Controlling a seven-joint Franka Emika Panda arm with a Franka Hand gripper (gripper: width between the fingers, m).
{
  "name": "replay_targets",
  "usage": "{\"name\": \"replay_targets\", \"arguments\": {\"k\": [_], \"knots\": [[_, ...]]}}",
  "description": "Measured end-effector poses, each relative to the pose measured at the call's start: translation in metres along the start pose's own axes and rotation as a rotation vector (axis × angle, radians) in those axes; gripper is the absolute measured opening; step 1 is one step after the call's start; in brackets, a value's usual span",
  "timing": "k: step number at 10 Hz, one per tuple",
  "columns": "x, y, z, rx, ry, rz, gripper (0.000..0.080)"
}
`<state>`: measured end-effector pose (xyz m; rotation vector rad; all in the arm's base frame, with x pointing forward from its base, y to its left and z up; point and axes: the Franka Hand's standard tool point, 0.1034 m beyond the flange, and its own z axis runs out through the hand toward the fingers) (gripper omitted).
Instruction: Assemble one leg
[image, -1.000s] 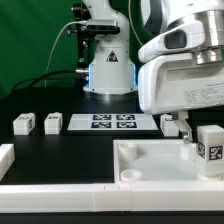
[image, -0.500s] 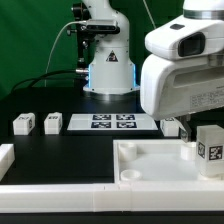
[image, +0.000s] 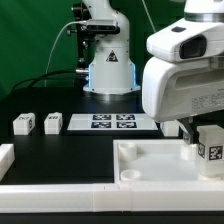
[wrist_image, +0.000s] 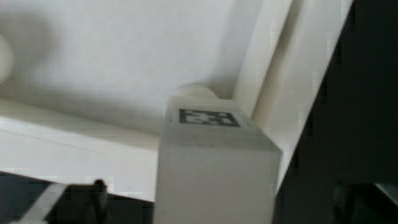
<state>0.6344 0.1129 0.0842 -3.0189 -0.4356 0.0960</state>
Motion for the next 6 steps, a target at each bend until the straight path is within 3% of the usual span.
{"name": "replay_targets", "arguments": {"k": [1, 2, 3, 6], "knots": [[-0.0003, 0.0002, 0.0009, 0.000, -0.001, 0.000, 0.0373], [-0.0003, 0.0003, 0.0010, 0.000, -0.001, 0.001, 0.0373], [-0.0003, 0.0004, 0.0009, 0.000, -0.001, 0.001, 0.0295], [-0.0002, -0.0006, 0.0010, 0.000, -0.001, 0.037, 0.0295]]}}
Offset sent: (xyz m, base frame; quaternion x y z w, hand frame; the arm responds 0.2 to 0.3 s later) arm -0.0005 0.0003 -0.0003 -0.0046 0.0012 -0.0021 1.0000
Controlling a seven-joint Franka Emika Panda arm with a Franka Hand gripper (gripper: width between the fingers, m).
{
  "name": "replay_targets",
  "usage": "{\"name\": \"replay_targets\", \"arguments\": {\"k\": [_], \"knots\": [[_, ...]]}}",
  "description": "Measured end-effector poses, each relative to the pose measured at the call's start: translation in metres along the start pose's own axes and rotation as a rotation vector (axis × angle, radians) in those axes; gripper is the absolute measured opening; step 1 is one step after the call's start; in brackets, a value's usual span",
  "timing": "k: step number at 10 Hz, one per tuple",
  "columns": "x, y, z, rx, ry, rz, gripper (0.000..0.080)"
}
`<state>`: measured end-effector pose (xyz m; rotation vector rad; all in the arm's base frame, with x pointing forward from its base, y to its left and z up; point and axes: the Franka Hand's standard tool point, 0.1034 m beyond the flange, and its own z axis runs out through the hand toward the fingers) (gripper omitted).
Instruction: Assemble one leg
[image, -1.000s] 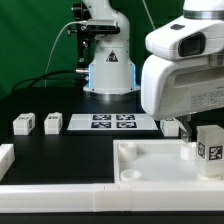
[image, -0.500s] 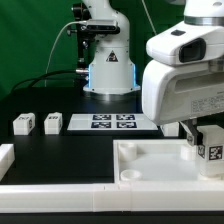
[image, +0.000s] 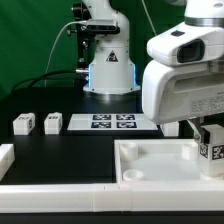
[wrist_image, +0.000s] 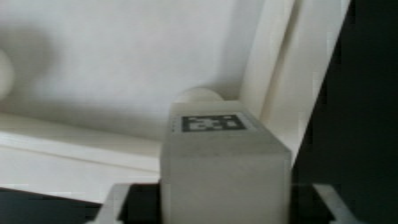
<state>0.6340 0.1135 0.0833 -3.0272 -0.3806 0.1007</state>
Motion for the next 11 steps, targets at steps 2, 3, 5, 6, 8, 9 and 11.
{"name": "replay_targets", "arguments": {"k": [2, 3, 5, 6, 8, 9, 11], "knots": [[0.0001, -0.0016, 0.0002, 0.005, 0.000, 0.179, 0.0295], [0.0001, -0.0020, 0.0002, 0.005, 0.000, 0.270, 0.0295], [0.0003, -0.0035, 0.0004, 0.007, -0.001, 0.467, 0.0295], [0.0003, -0.0044, 0.0005, 0.007, -0.002, 0.596, 0.0295], [0.0000, -0.0057, 0.0012, 0.002, -0.001, 0.877, 0.0295], [0.0001, -0.0061, 0.0012, 0.000, 0.000, 0.968, 0.0295], [0.0003, -0.0069, 0.0013, 0.000, 0.001, 1.231, 0.0295]]}}
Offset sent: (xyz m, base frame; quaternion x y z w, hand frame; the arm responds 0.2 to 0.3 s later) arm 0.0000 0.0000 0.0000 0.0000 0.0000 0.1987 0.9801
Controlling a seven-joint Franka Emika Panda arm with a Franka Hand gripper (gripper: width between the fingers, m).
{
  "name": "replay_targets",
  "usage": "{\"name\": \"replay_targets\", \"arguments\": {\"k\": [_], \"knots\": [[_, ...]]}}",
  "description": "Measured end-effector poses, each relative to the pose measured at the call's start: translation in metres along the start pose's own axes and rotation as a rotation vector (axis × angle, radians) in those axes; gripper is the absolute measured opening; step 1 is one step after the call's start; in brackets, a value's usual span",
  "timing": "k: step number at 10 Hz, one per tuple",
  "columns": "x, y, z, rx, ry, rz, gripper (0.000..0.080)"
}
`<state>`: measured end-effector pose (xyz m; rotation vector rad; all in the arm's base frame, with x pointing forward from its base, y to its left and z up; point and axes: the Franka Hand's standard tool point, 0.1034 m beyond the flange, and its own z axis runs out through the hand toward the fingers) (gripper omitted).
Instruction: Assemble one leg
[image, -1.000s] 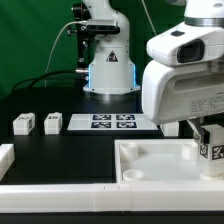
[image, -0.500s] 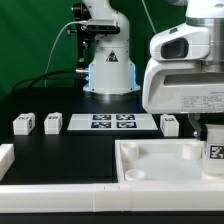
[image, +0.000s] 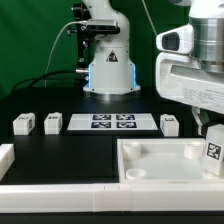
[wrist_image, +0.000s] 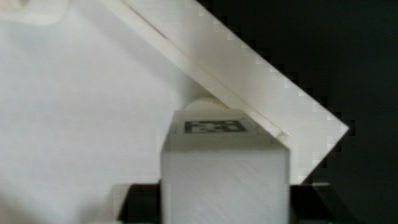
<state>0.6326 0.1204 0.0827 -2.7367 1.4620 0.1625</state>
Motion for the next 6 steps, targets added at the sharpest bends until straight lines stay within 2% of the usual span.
{"name": "replay_targets", "arguments": {"k": [2, 5, 6], "knots": [[-0.0007, -0.0006, 0.0000, -0.001, 0.003, 0.130, 0.0295], [-0.0013, -0.0006, 0.0005, -0.002, 0.003, 0.106, 0.0295], [-0.0021, -0.0008, 0.0008, -0.002, 0.002, 0.104, 0.0475]]}}
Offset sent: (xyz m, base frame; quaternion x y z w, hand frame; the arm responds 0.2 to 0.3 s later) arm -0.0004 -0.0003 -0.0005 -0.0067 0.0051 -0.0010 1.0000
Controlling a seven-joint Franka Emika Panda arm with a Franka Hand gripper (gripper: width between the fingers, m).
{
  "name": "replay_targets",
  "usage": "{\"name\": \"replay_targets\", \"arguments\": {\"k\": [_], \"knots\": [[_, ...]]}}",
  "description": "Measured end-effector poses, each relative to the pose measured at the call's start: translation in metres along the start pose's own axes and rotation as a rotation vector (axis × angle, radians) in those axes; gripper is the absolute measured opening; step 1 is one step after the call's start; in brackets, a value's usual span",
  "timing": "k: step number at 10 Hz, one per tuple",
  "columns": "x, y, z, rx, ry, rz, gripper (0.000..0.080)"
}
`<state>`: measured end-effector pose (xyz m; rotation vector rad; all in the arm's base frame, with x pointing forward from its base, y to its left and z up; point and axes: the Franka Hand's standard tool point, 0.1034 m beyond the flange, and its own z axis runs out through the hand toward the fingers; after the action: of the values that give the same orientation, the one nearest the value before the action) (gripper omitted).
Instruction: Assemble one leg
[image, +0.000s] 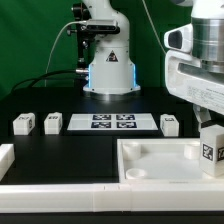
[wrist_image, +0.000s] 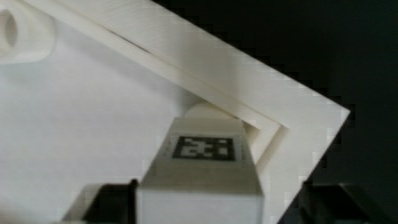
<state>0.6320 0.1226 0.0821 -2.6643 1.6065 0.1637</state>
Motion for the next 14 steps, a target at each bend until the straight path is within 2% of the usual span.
{"name": "replay_targets", "arguments": {"k": [1, 2, 4, 6, 11, 14], "knots": [[-0.0007, -0.0002, 0.0001, 0.000, 0.000, -0.005, 0.0590], [-0.0008, 0.0000, 0.0005, -0.001, 0.000, -0.044, 0.0631], [0.0005, 0.0006, 0.0009, -0.001, 0.000, -0.087, 0.0646], [0.0014, 0.0013, 0.0022, -0.004, 0.001, -0.402, 0.0649], [0.0061, 0.0038, 0.0046, -0.007, -0.003, -0.939, 0.0649], [0.0072, 0.0044, 0.0049, -0.025, 0.004, -1.349, 0.0649]]}}
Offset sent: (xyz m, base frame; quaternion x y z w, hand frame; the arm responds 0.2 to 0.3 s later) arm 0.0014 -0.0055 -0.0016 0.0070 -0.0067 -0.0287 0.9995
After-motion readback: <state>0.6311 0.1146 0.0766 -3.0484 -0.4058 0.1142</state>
